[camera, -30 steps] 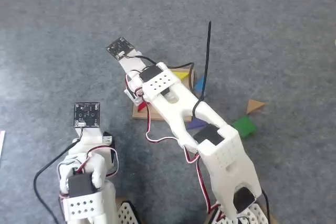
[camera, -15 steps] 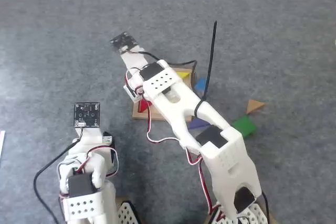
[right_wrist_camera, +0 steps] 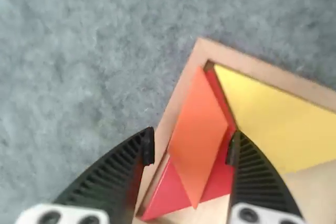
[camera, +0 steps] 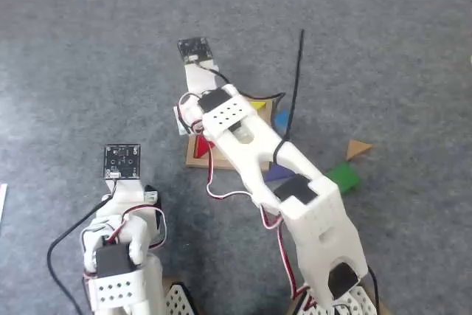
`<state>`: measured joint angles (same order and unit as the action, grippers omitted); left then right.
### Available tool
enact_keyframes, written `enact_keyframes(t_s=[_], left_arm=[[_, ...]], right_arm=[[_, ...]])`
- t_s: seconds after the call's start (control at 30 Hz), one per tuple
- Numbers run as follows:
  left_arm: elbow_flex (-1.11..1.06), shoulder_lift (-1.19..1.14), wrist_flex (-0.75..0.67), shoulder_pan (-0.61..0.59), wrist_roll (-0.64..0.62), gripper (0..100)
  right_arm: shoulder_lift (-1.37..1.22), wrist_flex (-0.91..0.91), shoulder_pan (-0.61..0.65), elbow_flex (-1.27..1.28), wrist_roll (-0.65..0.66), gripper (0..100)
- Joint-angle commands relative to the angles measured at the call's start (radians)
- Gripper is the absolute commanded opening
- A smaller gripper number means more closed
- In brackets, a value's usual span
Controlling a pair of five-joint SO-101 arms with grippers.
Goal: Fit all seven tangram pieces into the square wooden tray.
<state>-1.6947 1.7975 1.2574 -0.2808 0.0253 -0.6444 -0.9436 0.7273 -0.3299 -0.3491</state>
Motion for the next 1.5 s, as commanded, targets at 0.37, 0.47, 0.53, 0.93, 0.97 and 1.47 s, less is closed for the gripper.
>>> enact_keyframes(t_s=[0.37, 0.47, 0.53, 0.93, 0.97, 1.47], left_arm=[[0.012, 0.018, 0.003, 0.003, 0.000, 8], [0.012, 0.018, 0.003, 0.003, 0.000, 8], [0.012, 0.018, 0.003, 0.003, 0.000, 8], [0.012, 0.018, 0.003, 0.003, 0.000, 8], [0.012, 0.018, 0.003, 0.003, 0.000, 8], [0.012, 0.018, 0.003, 0.003, 0.000, 8]], right_arm=[[-0.048, -0.074, -0.002, -0.166, 0.238, 3.5], [-0.047, -0.076, -0.002, -0.166, 0.313, 1.7], [-0.042, -0.076, -0.002, -0.166, 0.399, 1.4], [0.079, -0.099, 0.054, -0.170, 0.483, 4.6], [0.094, -0.074, 0.067, -0.170, 0.436, 7.9], [-0.065, 0.081, 0.128, -0.170, -0.029, 13.8]])
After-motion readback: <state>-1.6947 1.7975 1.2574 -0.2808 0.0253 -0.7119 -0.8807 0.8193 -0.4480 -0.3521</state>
